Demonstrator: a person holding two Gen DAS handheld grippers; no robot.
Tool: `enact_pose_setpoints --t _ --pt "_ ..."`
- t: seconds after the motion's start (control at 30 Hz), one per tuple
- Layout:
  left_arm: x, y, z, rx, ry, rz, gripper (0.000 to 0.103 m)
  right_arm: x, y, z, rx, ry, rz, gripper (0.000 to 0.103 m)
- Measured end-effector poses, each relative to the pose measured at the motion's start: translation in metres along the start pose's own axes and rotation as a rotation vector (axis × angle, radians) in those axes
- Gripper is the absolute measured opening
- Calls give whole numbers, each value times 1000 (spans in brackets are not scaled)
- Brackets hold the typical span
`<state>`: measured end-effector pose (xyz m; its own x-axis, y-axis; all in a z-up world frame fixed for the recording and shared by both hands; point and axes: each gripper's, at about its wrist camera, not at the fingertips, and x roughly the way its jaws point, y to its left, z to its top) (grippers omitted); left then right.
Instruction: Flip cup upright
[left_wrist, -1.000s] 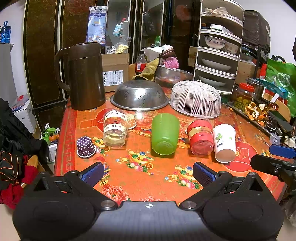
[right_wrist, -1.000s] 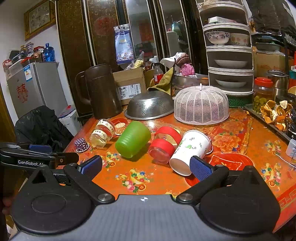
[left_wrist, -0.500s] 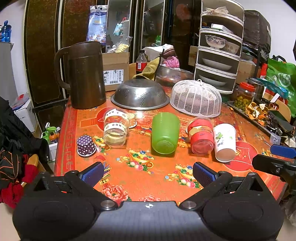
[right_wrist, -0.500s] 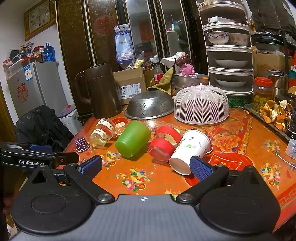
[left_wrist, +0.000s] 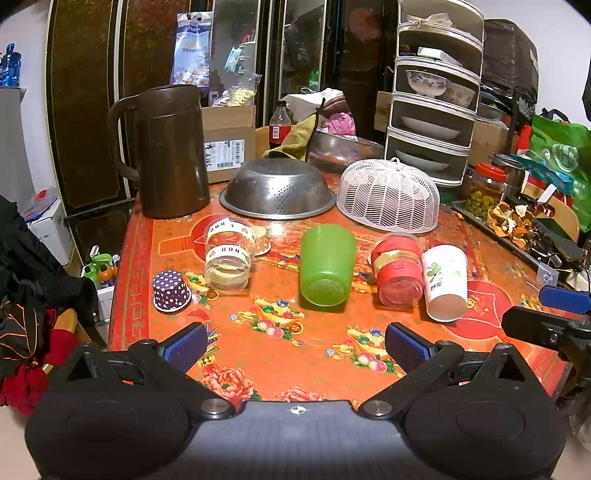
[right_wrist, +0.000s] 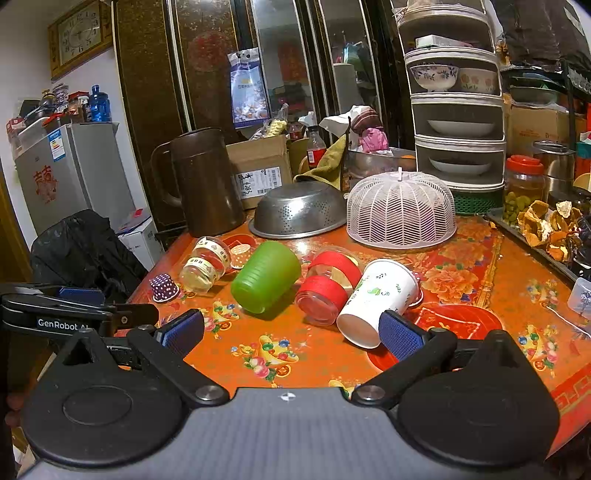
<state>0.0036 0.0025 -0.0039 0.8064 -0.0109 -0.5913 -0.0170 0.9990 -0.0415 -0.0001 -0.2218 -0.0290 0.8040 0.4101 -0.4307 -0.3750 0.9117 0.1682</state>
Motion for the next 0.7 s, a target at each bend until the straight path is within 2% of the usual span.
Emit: enact_pose_setpoints --t 0.7 --pt "1 -5 0 6 12 1 103 -3 -4 -2 3 5 -1 102"
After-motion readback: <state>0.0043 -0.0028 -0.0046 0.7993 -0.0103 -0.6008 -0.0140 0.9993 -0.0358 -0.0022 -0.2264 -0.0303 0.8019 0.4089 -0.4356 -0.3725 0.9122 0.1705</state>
